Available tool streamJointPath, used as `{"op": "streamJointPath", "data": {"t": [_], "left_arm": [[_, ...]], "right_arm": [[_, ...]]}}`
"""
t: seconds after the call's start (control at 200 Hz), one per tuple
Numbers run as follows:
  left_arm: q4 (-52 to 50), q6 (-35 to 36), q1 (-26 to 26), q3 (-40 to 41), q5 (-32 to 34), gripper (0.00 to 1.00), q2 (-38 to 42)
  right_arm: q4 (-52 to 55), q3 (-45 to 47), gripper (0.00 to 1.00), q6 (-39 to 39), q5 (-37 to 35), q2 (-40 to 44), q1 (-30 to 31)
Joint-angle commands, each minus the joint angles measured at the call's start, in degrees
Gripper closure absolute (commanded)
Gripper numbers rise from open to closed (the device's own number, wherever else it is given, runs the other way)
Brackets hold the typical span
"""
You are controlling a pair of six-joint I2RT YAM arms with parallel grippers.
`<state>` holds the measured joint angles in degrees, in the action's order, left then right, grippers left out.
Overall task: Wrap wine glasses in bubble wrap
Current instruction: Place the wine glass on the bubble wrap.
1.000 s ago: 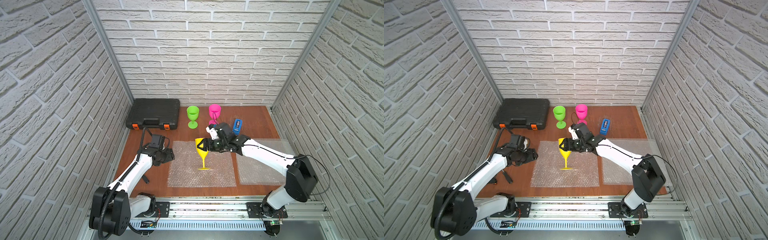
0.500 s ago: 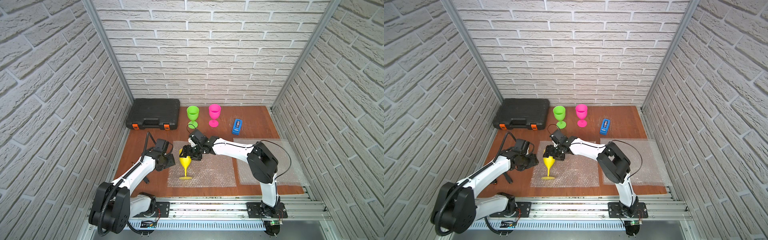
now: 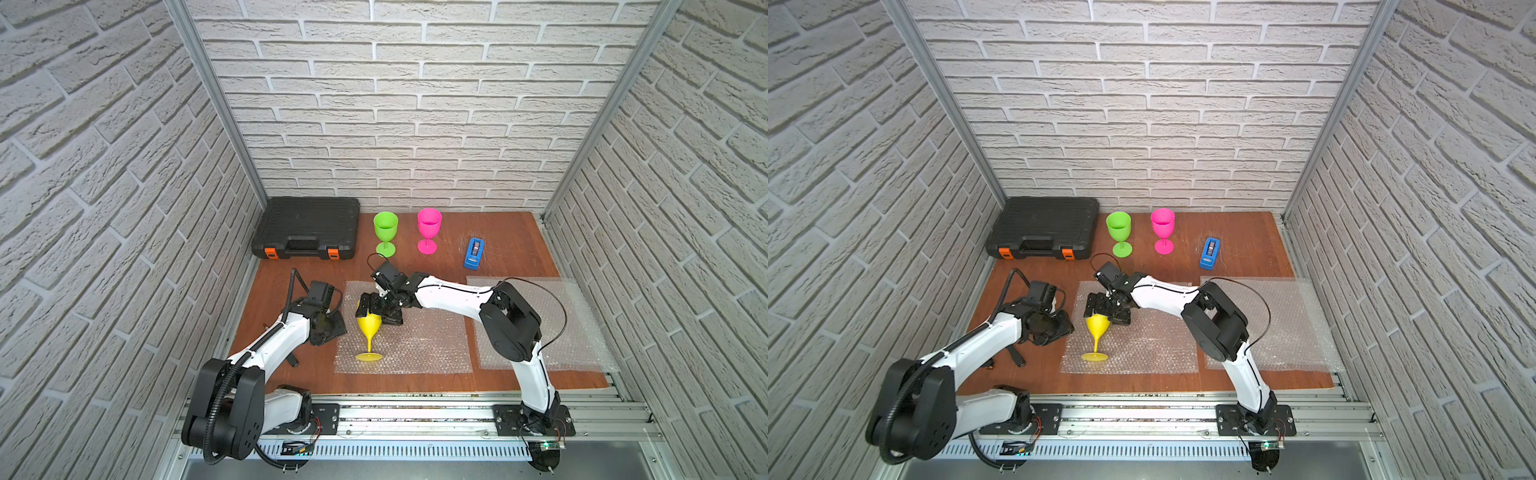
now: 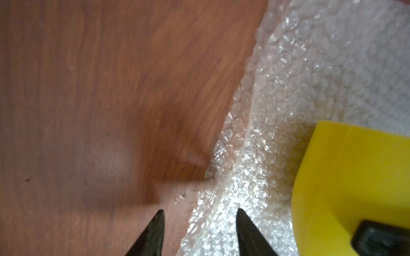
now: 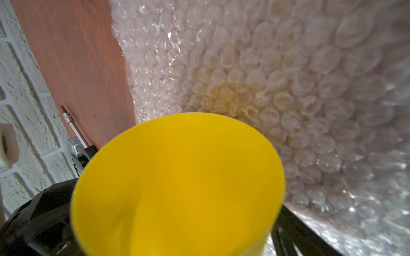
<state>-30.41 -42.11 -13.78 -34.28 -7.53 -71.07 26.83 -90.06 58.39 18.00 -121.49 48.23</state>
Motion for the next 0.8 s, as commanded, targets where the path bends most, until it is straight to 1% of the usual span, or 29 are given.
{"op": "streamJointPath", "data": {"t": [0.0, 0.265, 0.285, 0.415, 0.545, 0.645, 0.795], "left_arm": [[1.8, 0.9, 0.2, 0.1, -2.0, 0.48, -1.4], [2.0, 2.3, 0.2, -1.3, -1.5, 0.49, -4.6], [2.1, 2.4, 0.2, -1.5, -1.6, 0.49, -5.0], [2.1, 3.0, -0.7, -3.0, -1.9, 0.51, -7.6], [2.0, 3.2, -1.2, -3.5, -1.6, 0.58, -9.0], [1.9, 3.6, -1.2, -3.7, -1.5, 0.64, -9.5], [1.8, 4.3, -1.3, -3.6, -1.5, 0.7, -9.6]], "right_arm": [[1.5, -0.7, 0.0, 0.4, -1.9, 2.5, 0.2], [3.1, 0.9, 0.0, -0.3, -3.0, 7.8, -0.5], [3.2, 1.1, 0.0, -0.4, -3.0, 9.7, -0.6], [5.1, 1.8, 0.0, -1.8, -3.6, 12.3, -1.5], [5.6, 5.1, 0.02, -2.9, -4.9, 15.8, -3.0], [6.0, 7.9, 0.05, -4.0, -5.3, 17.4, -4.3], [5.1, 12.5, 0.11, -4.8, -5.3, 19.0, -5.4]]}}
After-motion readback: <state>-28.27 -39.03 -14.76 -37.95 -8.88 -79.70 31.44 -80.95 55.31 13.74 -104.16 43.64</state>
